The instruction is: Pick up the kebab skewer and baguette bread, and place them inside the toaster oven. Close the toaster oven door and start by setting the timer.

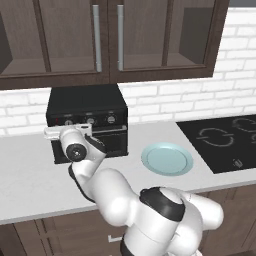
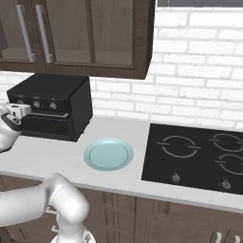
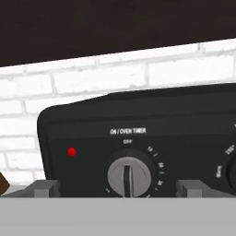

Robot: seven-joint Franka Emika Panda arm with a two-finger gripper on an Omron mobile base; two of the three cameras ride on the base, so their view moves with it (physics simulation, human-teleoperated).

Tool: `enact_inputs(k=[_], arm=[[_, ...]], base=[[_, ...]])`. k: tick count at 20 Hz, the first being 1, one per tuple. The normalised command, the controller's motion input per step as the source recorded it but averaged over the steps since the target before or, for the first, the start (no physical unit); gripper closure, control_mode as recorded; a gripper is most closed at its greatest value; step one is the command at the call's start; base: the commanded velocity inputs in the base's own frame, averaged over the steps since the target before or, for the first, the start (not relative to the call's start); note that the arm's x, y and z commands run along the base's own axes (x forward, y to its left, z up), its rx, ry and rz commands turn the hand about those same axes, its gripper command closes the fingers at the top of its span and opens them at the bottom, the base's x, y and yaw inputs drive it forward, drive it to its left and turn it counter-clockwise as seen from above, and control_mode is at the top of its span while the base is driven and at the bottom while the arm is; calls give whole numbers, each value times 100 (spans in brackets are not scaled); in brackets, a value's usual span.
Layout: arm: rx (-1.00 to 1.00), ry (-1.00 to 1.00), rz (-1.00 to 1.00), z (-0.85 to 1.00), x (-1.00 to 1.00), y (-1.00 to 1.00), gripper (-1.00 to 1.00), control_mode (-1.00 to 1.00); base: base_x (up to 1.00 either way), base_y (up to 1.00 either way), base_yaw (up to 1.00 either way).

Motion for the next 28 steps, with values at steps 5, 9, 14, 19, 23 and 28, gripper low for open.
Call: enact_inputs(k=[5,9,14,19,23,28], arm=[[0,0,-1,0,0,0,-100,-100],[0,0,-8,0,0,0,-100,-100],[0,0,-10,0,2,0,-100,-100],[0,-1,-1,0,10,0,-100,-100],[0,0,0,0,14,0,-100,-100],[0,0,0,-1,8,0,-100,-100]], base=[[0,0,0],[0,0,0],[0,0,0],[0,0,0],[0,0,0],[0,0,0]])
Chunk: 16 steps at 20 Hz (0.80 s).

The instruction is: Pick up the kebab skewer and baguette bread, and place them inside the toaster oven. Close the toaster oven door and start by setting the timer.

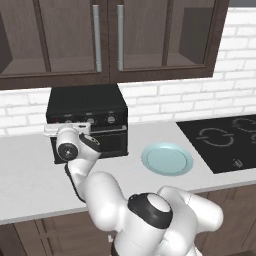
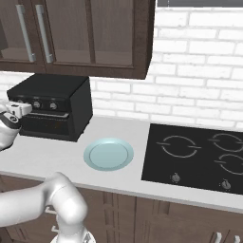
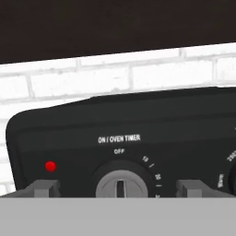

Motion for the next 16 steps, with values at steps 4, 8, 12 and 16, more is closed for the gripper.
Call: enact_inputs(k=[4,8,12,16], arm=[[0,0,0,-10,7,0,-100,-100],[0,0,0,-7,4,0,-100,-100],[0,0,0,0,0,0,-100,-100],[0,0,0,0,0,0,-100,-100]], base=[[0,0,0],[0,0,0],[0,0,0],[0,0,0]])
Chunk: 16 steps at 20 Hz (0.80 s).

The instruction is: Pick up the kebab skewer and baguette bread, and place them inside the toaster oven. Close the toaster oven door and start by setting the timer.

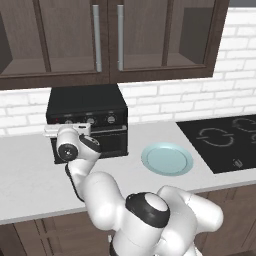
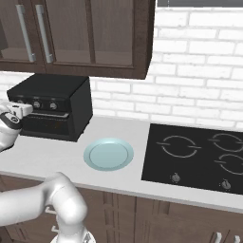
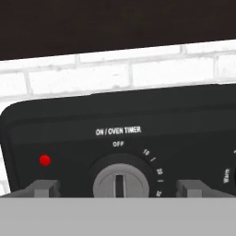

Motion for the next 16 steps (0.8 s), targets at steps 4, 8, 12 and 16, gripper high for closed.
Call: enact_inputs(k=[4,8,12,16], arm=[[0,0,0,0,0,0,100,-100],[0,0,0,0,0,0,100,-100],[0,0,0,0,0,0,100,-100],[0,0,0,0,0,0,100,-100]], base=[[0,0,0],[0,0,0],[0,0,0],[0,0,0]])
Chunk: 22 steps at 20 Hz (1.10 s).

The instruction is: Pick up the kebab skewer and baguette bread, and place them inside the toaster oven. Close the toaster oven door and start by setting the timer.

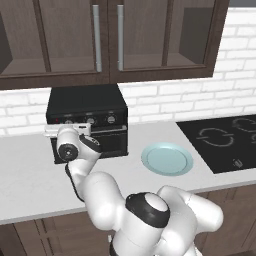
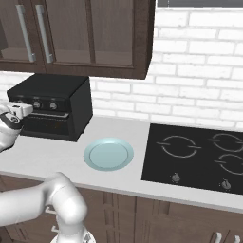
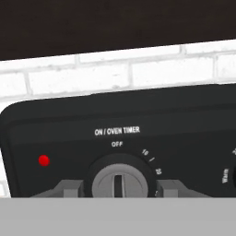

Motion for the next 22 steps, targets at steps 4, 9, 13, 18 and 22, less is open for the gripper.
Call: enact_inputs(k=[4,9,13,18,22], arm=[[0,0,0,0,0,0,100,-100],[0,0,-8,0,0,0,100,-100],[0,0,-12,0,-2,0,100,-100],[0,0,-5,0,0,0,100,-100],[0,0,1,0,0,0,100,-100]], base=[[0,0,0],[0,0,0],[0,0,0],[0,0,0],[0,0,0]])
